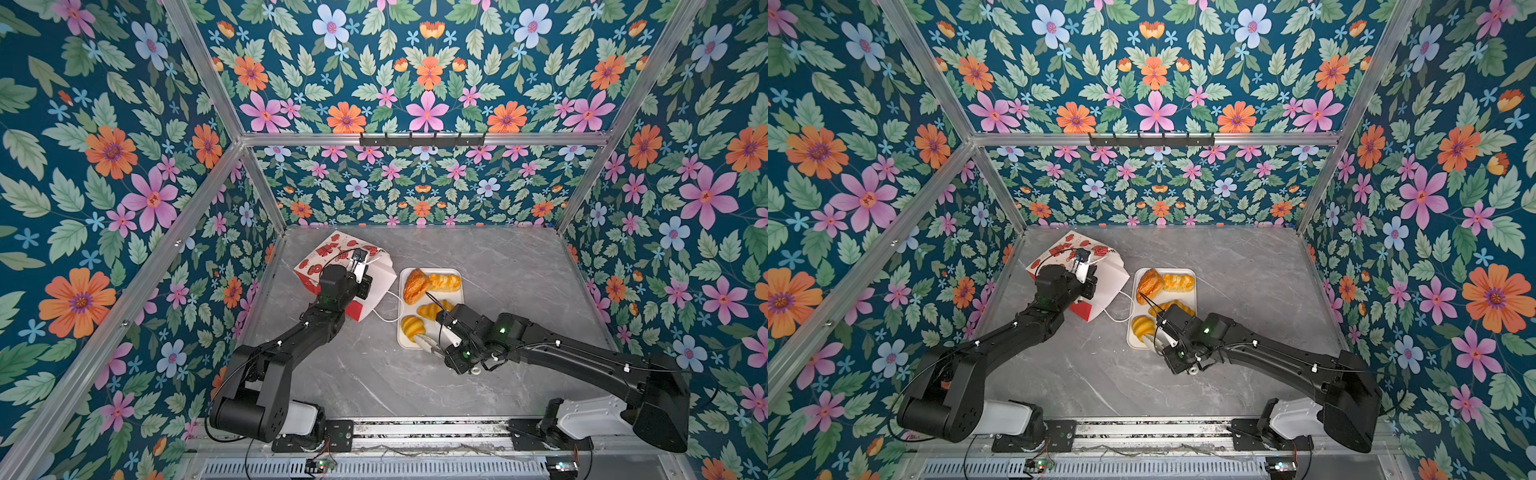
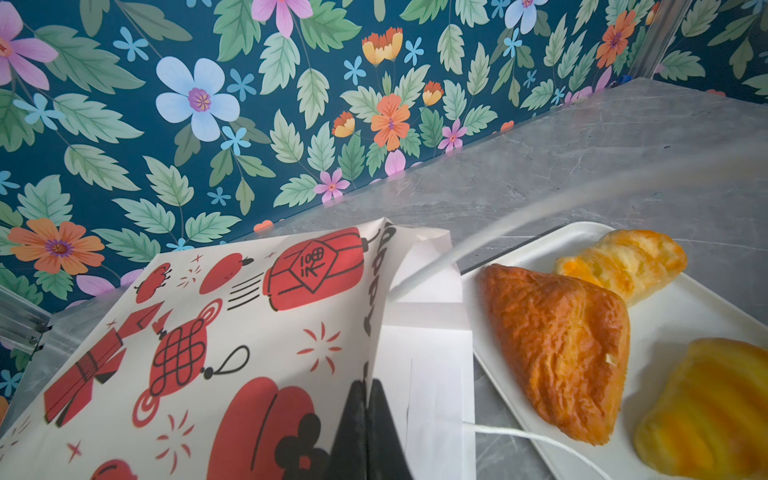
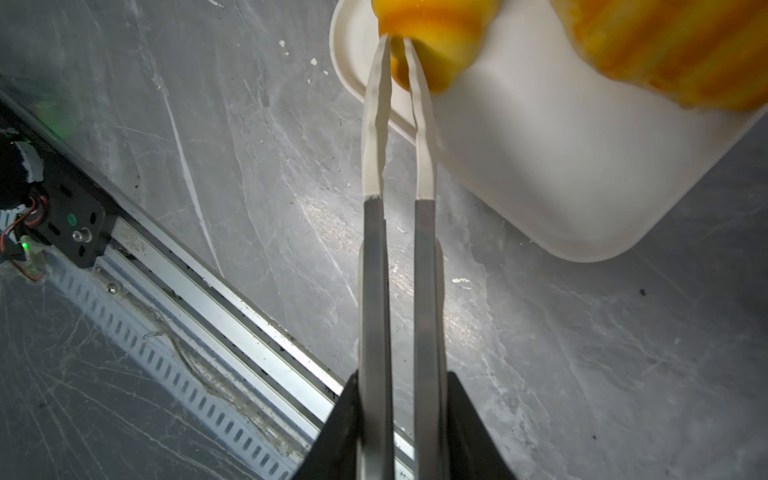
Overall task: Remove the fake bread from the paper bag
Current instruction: 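Swing the open tongs back into the bag opening with the right gripper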
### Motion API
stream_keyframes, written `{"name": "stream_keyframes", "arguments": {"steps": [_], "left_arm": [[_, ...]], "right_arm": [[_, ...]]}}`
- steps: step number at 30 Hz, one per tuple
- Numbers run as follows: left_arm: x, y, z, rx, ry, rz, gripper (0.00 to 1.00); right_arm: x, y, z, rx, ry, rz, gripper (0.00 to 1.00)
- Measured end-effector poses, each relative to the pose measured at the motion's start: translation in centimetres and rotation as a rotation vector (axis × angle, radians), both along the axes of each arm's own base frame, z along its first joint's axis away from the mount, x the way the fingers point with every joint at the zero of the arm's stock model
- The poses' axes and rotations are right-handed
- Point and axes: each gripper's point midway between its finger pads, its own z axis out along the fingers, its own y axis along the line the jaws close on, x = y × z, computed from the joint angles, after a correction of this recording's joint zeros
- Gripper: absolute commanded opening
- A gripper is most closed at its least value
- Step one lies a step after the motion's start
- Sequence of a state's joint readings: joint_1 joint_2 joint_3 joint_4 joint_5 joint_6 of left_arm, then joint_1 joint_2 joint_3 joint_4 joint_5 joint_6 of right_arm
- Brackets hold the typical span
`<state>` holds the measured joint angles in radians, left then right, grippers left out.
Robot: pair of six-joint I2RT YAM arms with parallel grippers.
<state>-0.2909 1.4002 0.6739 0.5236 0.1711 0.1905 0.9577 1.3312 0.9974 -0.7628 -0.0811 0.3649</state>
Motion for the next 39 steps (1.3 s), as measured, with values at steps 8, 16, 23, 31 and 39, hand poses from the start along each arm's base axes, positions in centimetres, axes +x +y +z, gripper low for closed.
{"name": "stream_keyframes", "arguments": {"steps": [8,16,23,31,39], "left_arm": [[0.0,-0.2,0.2,0.005,0.010,-0.012,0.00],[-0.3,-0.5,1.0,0.056,0.011,-0.048,0.00],[-1.1,-1.1,1.0,0.082,0.008,-0.102,0.00],[-2.4,-1.5,-0.5,0.097,0.036,-0.153,0.00],[-2.8,-1.4,-0.1,0.096,0.022,-0.154,0.00]], "right_arm": [[-0.2,1.8,3.4,0.170,-0.047,0.056,0.31],[1.8,4.3,7.1,0.344,-0.151,0.063,0.31],[7.1,7.7,7.0,0.386,-0.198,0.005,0.29],[12.0,13.8,5.2,0.444,-0.135,-0.021,0.26],[13.7,16.8,2.2,0.462,-0.057,-0.051,0.25]]}}
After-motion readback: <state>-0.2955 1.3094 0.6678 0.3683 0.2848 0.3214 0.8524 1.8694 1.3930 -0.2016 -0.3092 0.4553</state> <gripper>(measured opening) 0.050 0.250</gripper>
